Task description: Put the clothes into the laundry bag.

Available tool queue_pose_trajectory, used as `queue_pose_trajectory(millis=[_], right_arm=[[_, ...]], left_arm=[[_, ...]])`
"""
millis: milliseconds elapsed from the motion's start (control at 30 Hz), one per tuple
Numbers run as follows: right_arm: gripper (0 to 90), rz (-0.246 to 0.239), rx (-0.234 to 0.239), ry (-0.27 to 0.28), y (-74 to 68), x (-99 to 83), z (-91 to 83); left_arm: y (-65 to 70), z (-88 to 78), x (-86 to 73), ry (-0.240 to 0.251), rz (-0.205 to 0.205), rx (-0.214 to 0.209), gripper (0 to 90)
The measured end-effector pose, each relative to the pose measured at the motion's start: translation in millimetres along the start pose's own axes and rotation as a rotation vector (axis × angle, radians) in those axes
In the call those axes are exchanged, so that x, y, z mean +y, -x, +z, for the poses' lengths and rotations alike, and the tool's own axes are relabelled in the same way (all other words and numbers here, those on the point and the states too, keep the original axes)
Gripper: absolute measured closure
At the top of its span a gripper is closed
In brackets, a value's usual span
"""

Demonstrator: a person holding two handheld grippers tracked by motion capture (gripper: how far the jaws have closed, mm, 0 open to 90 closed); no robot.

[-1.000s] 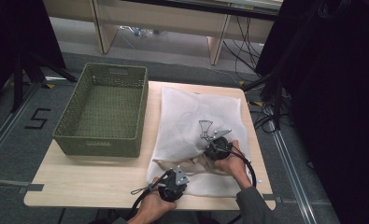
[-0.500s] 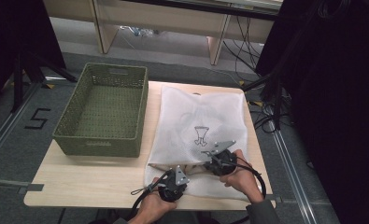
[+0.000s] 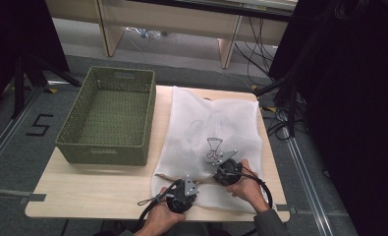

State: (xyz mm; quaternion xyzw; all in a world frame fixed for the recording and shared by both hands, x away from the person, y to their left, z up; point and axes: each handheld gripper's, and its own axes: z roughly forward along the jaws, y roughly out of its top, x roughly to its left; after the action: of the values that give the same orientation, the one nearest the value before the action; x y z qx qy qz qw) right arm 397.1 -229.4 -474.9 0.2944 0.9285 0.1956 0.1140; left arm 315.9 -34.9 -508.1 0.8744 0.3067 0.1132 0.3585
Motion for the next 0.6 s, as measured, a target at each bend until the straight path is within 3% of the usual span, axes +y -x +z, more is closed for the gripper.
queue_pose_trajectory(millis=[367, 400, 467, 600], right_arm=[[88.8, 0.057, -0.117, -0.003, 31.7, 4.4, 11.7], [88.7, 0.090, -0.114, -0.010, 30.7, 5.0, 11.1], [88.7, 0.058, -0.104, 0.002, 31.3, 5.5, 8.8], [88.6, 0.036, -0.075, 0.034, 23.0, 4.0, -6.5]], left_arm=[[2.3, -0.7, -1.0, 0.001, -0.002, -0.006, 89.0], [1.8, -0.8, -0.8, -0.001, -0.004, -0.011, 89.0], [1.4, -0.7, -1.0, 0.002, -0.011, -0.013, 88.8], [1.8, -0.9, -1.2, 0.002, -0.007, -0.011, 88.7]])
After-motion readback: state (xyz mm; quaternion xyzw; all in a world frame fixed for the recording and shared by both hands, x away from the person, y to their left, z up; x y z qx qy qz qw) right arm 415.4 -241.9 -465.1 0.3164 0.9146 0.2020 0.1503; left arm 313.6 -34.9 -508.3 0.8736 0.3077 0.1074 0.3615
